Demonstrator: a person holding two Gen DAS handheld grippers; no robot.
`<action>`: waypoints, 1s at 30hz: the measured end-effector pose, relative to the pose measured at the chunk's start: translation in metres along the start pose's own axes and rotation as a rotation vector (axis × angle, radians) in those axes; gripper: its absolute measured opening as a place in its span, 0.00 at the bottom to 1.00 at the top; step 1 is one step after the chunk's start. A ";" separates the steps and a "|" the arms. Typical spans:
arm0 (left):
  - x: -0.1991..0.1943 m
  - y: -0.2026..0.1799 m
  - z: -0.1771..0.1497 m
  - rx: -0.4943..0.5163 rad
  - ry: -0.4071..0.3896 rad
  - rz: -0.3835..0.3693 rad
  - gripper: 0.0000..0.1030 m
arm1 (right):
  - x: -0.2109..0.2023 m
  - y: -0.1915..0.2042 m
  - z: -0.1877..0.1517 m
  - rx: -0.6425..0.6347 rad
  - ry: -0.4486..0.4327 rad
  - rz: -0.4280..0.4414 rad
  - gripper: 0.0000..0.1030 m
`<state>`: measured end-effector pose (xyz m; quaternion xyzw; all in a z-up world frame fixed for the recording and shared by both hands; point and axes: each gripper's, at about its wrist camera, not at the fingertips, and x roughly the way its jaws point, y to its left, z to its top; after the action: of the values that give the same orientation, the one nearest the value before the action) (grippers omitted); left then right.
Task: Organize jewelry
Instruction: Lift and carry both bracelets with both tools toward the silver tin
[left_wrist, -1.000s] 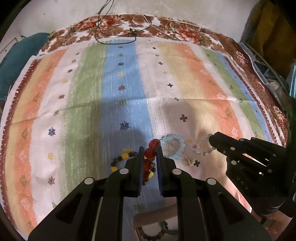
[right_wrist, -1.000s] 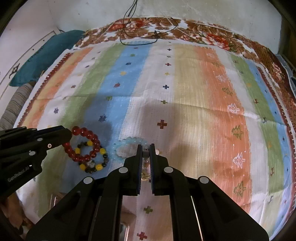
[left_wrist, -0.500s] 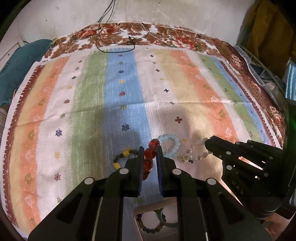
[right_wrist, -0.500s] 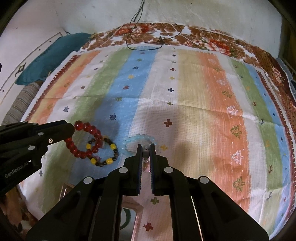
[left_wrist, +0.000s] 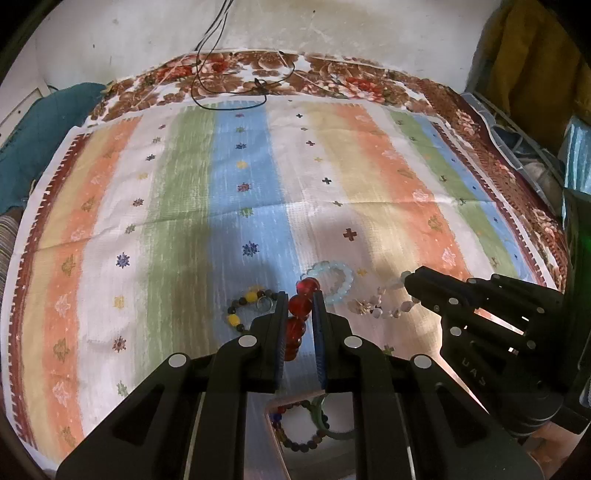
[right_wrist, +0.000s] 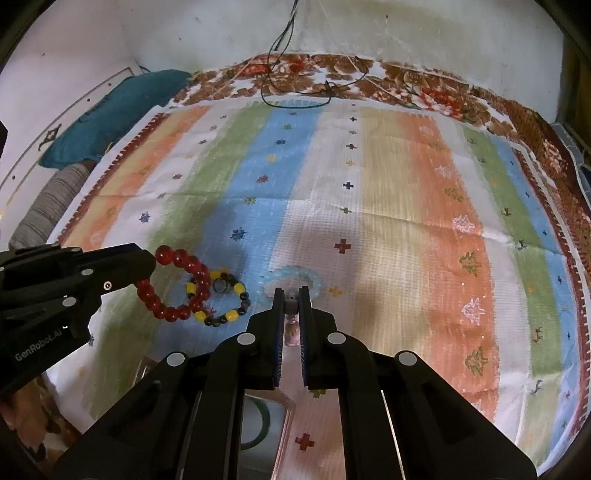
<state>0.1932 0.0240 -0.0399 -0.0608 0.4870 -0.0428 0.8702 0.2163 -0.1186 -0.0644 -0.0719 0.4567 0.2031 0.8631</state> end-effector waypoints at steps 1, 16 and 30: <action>-0.001 0.000 -0.001 -0.001 0.002 -0.006 0.12 | -0.002 0.000 -0.001 0.001 -0.004 -0.001 0.08; -0.039 -0.012 -0.023 0.014 -0.059 -0.040 0.12 | -0.033 0.006 -0.013 0.005 -0.066 0.013 0.08; -0.062 -0.023 -0.042 0.047 -0.097 -0.063 0.12 | -0.057 0.017 -0.033 -0.022 -0.101 0.030 0.08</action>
<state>0.1250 0.0072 -0.0058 -0.0577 0.4411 -0.0784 0.8922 0.1560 -0.1299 -0.0353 -0.0640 0.4113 0.2244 0.8811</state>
